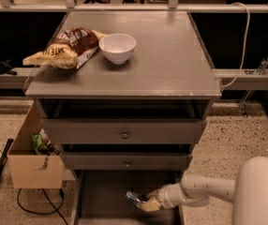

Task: Place redbull can into bottom drawer

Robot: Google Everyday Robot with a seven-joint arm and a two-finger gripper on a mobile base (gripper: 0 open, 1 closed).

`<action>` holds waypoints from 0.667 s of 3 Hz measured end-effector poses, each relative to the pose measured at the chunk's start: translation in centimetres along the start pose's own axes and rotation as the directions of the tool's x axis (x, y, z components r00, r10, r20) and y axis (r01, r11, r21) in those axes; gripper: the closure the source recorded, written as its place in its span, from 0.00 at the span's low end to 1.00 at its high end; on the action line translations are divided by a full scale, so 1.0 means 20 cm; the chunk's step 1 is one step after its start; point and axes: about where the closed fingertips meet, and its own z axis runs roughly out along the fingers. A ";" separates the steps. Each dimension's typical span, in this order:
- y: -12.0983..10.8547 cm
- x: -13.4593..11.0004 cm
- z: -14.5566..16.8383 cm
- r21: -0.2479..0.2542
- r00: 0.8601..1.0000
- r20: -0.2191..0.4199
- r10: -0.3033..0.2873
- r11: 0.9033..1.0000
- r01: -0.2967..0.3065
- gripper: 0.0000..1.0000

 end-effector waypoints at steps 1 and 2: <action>-0.11 0.09 0.22 -0.008 0.998 -0.040 0.043 0.999 -0.044 1.00; -0.18 0.13 0.30 0.016 0.998 -0.034 0.053 0.999 -0.052 1.00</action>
Offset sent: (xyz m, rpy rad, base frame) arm 0.0310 0.0044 -0.0932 -0.0449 0.0271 -0.0671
